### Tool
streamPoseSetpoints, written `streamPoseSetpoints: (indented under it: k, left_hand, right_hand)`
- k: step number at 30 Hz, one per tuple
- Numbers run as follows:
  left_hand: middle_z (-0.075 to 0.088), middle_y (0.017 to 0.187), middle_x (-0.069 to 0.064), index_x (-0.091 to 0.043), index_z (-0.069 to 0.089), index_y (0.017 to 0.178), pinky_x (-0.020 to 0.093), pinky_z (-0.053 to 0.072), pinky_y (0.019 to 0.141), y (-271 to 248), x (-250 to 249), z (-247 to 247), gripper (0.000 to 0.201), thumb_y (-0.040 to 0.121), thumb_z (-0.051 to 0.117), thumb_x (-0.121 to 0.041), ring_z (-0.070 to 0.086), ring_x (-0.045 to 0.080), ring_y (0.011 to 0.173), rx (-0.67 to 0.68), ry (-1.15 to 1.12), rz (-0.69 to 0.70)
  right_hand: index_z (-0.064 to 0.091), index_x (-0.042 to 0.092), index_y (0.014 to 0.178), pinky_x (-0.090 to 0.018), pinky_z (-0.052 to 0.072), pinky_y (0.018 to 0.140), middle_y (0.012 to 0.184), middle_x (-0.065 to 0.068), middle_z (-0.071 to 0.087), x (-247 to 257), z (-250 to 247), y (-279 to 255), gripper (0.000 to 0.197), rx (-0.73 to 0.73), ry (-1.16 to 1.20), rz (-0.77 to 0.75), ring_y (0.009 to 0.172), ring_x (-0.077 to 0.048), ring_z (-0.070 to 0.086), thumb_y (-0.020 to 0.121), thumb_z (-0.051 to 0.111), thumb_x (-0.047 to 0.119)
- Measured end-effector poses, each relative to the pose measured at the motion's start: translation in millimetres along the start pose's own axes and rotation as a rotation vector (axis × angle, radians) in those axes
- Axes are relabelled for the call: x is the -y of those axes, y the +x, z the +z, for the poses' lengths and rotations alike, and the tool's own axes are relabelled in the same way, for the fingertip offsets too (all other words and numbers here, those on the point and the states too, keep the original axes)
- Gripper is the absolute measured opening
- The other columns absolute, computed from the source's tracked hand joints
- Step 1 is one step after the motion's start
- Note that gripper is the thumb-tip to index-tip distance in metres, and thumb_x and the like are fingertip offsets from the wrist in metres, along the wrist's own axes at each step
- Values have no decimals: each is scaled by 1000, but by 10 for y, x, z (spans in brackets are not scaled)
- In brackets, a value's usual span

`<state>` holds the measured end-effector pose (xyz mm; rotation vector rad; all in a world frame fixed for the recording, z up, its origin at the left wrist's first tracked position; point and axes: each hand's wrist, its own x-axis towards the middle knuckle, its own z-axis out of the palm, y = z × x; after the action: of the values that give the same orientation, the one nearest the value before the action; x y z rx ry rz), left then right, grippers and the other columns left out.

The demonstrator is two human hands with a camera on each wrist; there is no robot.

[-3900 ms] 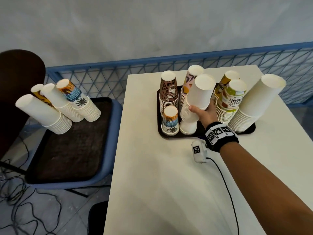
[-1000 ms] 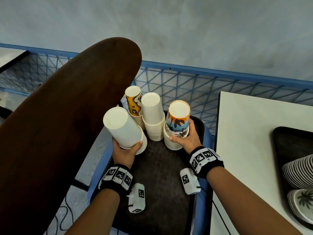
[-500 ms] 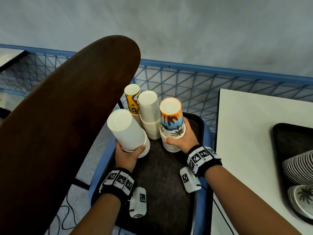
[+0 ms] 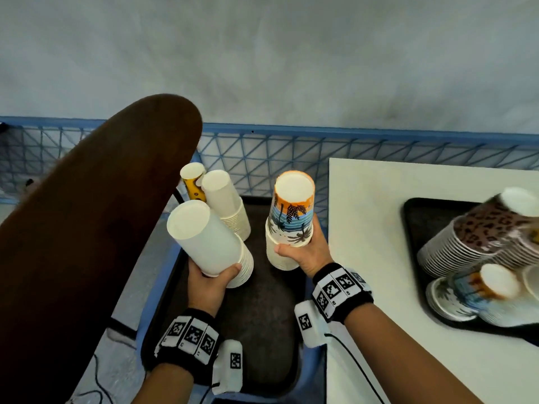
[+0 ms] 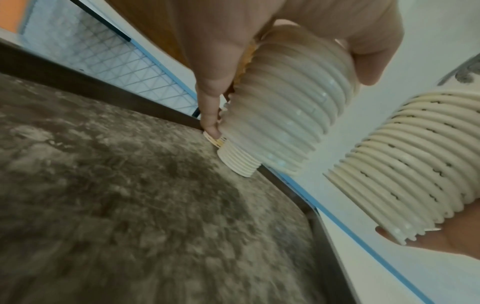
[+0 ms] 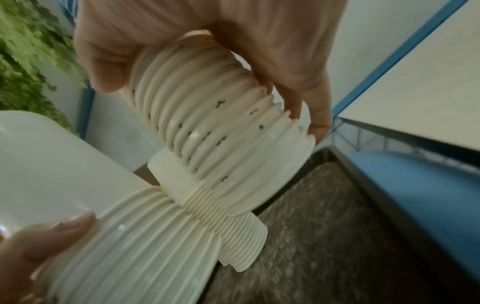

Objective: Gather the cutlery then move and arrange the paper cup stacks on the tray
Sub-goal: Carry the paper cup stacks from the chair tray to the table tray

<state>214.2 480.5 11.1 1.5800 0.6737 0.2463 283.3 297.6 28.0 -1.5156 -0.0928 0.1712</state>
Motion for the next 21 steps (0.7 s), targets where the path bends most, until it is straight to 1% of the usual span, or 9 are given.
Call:
streamPoseSetpoints:
  k: [2, 3, 7, 9, 11, 13, 17, 19, 21]
  left_hand:
    - [52, 128, 8, -10, 39, 134, 38, 39, 103, -166, -67, 86, 81, 64, 77, 7, 49, 22, 117, 44, -14, 24]
    - [53, 124, 7, -9, 39, 133, 36, 39, 100, -255, -102, 141, 80, 64, 76, 9, 50, 20, 114, 71, -16, 37]
    - [54, 117, 6, -6, 41, 131, 32, 40, 94, -660, -238, 428, 82, 60, 78, 10, 51, 19, 108, 157, -11, 78]
    - [55, 116, 7, -6, 42, 130, 32, 41, 92, -879, -291, 568, 85, 55, 81, 7, 52, 19, 106, 204, -10, 96]
    - [54, 115, 6, -6, 41, 130, 32, 41, 91, -1079, -347, 693, 79, 61, 77, 11, 52, 19, 105, 238, -23, 111]
    - [53, 117, 5, -7, 40, 130, 32, 40, 91, -1317, -404, 831, 75, 65, 72, 15, 51, 18, 107, 280, -50, 133]
    - [50, 122, 5, -5, 37, 134, 30, 39, 92, -1796, -422, 1077, 77, 67, 70, 16, 48, 17, 110, 358, -82, 133]
    - [51, 121, 4, -9, 37, 134, 30, 39, 91, -1996, -418, 1180, 83, 63, 77, 7, 50, 18, 109, 375, -93, 132]
    - [54, 118, 1, -14, 39, 131, 32, 42, 89, -2152, -408, 1257, 98, 45, 85, -18, 54, 14, 103, 396, -89, 132]
  right_hand:
    - [46, 32, 107, -12, 48, 82, 106, 13, 61, 134, -135, -173, 78, -35, 7, -28, 91, 11, 61, 39, 81, 14]
    - [47, 32, 106, -13, 48, 83, 105, 13, 61, 185, -211, -261, 78, -59, 15, -34, 90, 10, 61, 37, 81, 17]
    - [44, 27, 117, -22, 49, 90, 106, 11, 63, 384, -607, -690, 89, -152, 34, -66, 97, -3, 62, 35, 79, 31]
    - [43, 28, 118, -20, 49, 88, 105, 12, 63, 453, -812, -909, 89, -182, 22, -78, 95, 0, 62, 36, 79, 31]
    - [43, 35, 114, -18, 48, 86, 104, 13, 63, 501, -985, -1100, 84, -205, 2, -88, 93, 2, 62, 38, 80, 27]
    - [43, 36, 111, -12, 48, 83, 104, 13, 62, 575, -1196, -1302, 81, -233, -14, -114, 91, 8, 61, 43, 82, 17]
    - [42, 40, 109, -7, 46, 82, 106, 16, 59, 710, -1658, -1600, 78, -303, -48, -182, 92, 13, 58, 49, 81, 8]
    - [41, 40, 109, -6, 46, 82, 105, 18, 58, 783, -1871, -1678, 81, -358, -76, -208, 92, 13, 57, 52, 84, 1]
    - [39, 35, 112, -4, 45, 79, 105, 14, 57, 836, -2041, -1700, 82, -401, -71, -233, 94, 9, 56, 56, 81, -6]
